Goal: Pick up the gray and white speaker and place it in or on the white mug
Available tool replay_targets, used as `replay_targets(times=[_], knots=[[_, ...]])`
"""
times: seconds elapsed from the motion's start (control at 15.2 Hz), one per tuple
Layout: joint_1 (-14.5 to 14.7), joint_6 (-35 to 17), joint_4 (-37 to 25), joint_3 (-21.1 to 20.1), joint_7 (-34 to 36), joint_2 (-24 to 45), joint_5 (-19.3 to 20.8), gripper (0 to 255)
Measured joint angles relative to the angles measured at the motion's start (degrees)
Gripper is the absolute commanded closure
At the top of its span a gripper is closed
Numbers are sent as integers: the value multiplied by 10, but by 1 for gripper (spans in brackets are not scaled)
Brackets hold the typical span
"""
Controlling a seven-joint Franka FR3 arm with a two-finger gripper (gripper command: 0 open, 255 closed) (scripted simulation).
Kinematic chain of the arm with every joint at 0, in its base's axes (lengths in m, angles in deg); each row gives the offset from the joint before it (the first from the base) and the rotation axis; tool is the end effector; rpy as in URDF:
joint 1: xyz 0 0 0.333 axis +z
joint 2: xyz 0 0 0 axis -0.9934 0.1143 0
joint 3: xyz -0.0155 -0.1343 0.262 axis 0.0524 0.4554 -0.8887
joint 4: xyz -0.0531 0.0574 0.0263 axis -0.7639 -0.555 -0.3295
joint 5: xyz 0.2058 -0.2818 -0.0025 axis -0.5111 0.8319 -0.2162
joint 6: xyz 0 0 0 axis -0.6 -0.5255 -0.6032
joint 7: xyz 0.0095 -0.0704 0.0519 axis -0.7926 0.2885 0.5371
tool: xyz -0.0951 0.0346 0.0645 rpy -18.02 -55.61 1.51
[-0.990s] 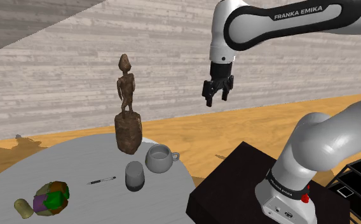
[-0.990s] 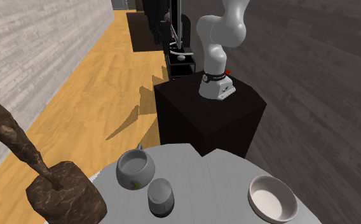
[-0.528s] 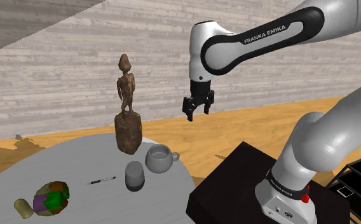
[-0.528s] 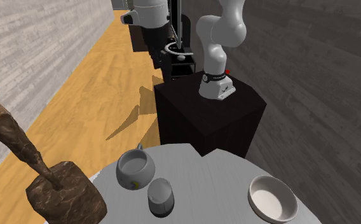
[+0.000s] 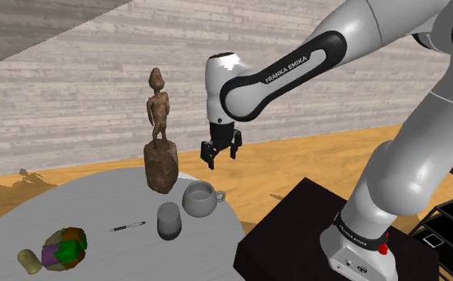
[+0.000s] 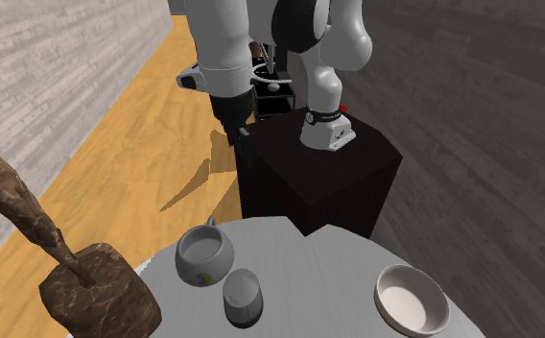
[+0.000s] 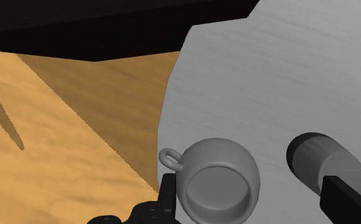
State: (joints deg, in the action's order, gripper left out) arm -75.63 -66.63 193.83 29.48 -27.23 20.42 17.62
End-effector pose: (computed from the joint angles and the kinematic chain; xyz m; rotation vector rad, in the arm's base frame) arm 0.3976 0.1798 0.3514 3.0697 -0.1827 -0.1156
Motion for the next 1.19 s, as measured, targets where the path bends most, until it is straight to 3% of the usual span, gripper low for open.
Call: replay_targets(times=[0.66, 1.19], knots=[[34, -85, -134, -13, 112, 226, 104, 0], [101, -98, -294, 12, 183, 406, 173, 0]])
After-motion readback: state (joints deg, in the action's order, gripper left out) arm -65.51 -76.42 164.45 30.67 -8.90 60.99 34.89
